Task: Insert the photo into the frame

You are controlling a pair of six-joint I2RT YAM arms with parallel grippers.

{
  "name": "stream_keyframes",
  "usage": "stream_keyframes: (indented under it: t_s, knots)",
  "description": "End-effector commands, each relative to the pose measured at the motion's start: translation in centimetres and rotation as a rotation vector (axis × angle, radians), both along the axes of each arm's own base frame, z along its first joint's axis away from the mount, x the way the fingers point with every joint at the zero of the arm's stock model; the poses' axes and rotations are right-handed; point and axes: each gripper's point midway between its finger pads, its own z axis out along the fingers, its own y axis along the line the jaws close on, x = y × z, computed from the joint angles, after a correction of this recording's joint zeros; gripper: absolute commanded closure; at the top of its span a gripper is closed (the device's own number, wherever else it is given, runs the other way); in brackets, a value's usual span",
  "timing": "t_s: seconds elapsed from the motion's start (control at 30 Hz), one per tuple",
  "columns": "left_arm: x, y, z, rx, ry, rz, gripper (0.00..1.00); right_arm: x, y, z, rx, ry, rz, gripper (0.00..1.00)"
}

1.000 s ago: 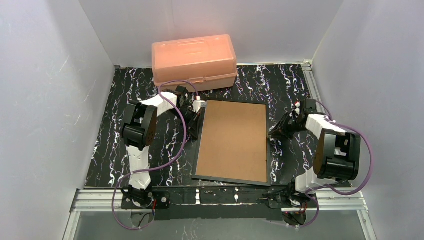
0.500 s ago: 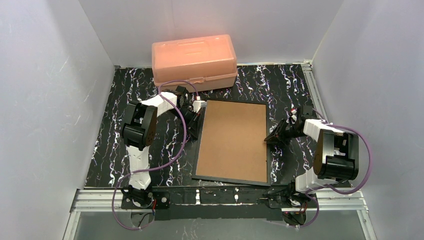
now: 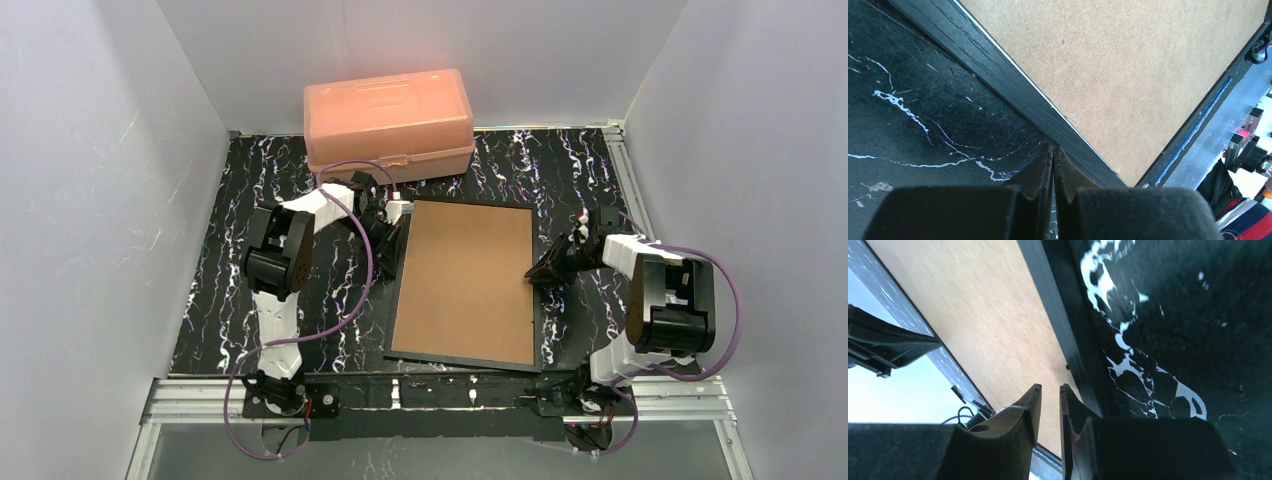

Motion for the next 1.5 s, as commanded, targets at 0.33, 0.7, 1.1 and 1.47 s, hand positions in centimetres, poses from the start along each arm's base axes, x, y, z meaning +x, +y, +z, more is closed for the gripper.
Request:
stream_keyframes:
  t_s: [0.33,0.7,1.1,1.47]
  knots:
    - [3.0,-0.5,4.0,-0.091,-0.011,0.06,0.93,10.4,-3.5,3.7,-0.054,-0.295,-0.172,0.71]
    - [4.5,-0.8,2.1,-0.061,0.043,0.079,0.82,15.1,-3.6,2.6,0.007,-0.363,-0.222,0.71]
    - [4.5,-0.6,0.3,-0.035,0.07,0.073,0.95,14.8,-3.5,1.0,-0.01,-0.305,-0.198,0.73]
    - [4.7,-0.7,0.2,-0.03,0.054,0.069,0.96,13.0,-2.4,0.0,-0.027,-0.224,-0.136,0.73]
